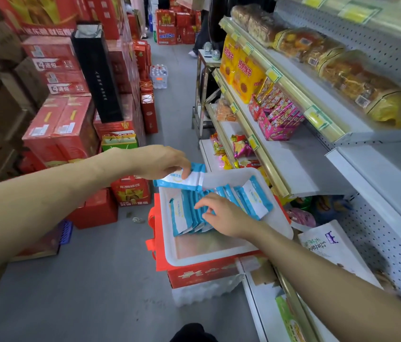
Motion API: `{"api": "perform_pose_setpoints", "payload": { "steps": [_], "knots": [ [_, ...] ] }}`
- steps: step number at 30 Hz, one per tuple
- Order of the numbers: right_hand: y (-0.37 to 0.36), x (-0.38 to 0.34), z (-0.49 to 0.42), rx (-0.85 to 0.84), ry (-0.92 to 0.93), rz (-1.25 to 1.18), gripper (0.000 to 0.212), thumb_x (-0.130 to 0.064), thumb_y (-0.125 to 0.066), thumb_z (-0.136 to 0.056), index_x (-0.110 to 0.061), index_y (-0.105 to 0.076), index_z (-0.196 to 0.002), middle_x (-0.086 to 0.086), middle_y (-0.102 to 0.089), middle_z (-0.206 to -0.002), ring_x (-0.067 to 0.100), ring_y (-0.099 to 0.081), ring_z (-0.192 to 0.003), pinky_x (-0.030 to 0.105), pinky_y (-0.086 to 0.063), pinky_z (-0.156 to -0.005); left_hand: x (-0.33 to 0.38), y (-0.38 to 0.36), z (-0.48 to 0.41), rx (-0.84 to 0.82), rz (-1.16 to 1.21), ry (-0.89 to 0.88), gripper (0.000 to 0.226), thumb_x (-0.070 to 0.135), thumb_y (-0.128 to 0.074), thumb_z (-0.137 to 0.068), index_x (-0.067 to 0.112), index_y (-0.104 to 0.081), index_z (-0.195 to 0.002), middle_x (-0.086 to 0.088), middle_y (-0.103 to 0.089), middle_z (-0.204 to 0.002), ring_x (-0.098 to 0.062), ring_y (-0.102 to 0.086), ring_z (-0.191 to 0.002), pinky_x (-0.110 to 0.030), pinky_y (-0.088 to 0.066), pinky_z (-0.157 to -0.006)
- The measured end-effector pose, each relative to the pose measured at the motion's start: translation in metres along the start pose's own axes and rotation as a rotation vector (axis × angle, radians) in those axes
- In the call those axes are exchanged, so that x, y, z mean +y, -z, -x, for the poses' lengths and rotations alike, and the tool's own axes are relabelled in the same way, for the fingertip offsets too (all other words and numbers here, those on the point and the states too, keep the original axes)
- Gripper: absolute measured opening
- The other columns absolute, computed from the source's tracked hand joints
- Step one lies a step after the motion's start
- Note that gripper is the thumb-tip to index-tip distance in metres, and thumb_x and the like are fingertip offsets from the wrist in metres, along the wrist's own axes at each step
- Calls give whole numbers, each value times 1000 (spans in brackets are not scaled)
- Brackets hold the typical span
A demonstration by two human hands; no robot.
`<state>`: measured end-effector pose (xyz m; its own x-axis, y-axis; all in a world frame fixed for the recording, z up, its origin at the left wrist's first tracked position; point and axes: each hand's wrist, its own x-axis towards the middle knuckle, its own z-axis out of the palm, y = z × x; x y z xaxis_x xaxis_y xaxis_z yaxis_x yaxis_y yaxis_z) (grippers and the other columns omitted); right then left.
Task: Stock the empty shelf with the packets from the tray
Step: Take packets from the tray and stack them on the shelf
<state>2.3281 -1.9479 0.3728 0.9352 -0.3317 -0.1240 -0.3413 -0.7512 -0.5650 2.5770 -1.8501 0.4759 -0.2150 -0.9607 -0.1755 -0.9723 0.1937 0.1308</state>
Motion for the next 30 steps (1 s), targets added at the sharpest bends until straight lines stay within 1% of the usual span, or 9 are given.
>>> {"api": "perform_pose_setpoints", "payload": {
  "steps": [2,3,6,8,13,16,19,25,30],
  "knots": [
    [-10,-9,-10,-1,16,-17,31,-12,-55,-99,-20,-64,-127,-13,-46,-110,0,-51,-86,24,-38,-84,-7,7,8,17,-2,44,28,18,-45,-106,39,-63,-110,18,-53,-108,-9,-56,-96,-25,-42,-80],
    [-14,-14,-16,-3,14,-16,31,-12,-56,-99,-21,-63,-128,-10,-49,-115,1,-52,-90,25,-40,-87,-10,10,13,23,2,66,28,19,-45,-106,41,-63,-109,19,-52,-107,-8,-56,-96,-25,-43,-80],
    [-27,-22,-31,-4,-40,39,34,-17,-55,-99,-21,-59,-133,0,-51,-136,17,-53,-119,36,-44,-105,-18,13,28,65,46,111,30,20,-44,-106,45,-61,-106,21,-54,-107,-7,-57,-96,-31,-50,-84],
    [-33,-24,-38,-12,-98,69,36,-20,-55,-100,-21,-55,-137,4,-48,-141,22,-51,-126,40,-43,-109,-22,12,38,76,58,136,31,20,-45,-106,47,-60,-107,20,-54,-108,-7,-57,-98,-36,-53,-85],
    [-47,-25,-48,33,-170,67,42,-21,-59,-98,-24,-52,-139,8,-47,-136,26,-48,-125,40,-42,-109,-30,8,60,97,79,209,30,22,-43,-107,47,-58,-108,15,-57,-110,-13,-58,-103,-43,-53,-87],
    [-53,-30,-54,51,-233,17,42,-21,-62,-95,-26,-54,-137,11,-48,-132,29,-51,-120,39,-43,-105,-32,7,69,79,87,244,28,21,-43,-106,42,-61,-110,11,-57,-109,-15,-58,-101,-45,-52,-88],
    [-55,-36,-56,19,-244,-42,39,-19,-60,-94,-27,-57,-132,8,-55,-127,26,-58,-111,39,-49,-97,-32,8,74,71,89,272,29,21,-42,-107,43,-60,-111,11,-56,-110,-14,-57,-100,-44,-52,-86],
    [-61,-46,-64,16,-223,59,37,-18,-54,-98,-24,-61,-134,7,-66,-126,29,-62,-112,39,-51,-90,-28,13,76,74,83,293,30,21,-41,-106,42,-61,-115,11,-57,-111,-13,-56,-101,-42,-53,-84],
    [-44,-45,-57,70,-258,-2,38,-10,-52,-97,-27,-68,-128,2,-66,-131,26,-61,-115,35,-50,-97,-24,19,68,107,80,314,34,15,-42,-106,36,-64,-121,9,-55,-112,-16,-56,-100,-38,-51,-84]
  ]
}}
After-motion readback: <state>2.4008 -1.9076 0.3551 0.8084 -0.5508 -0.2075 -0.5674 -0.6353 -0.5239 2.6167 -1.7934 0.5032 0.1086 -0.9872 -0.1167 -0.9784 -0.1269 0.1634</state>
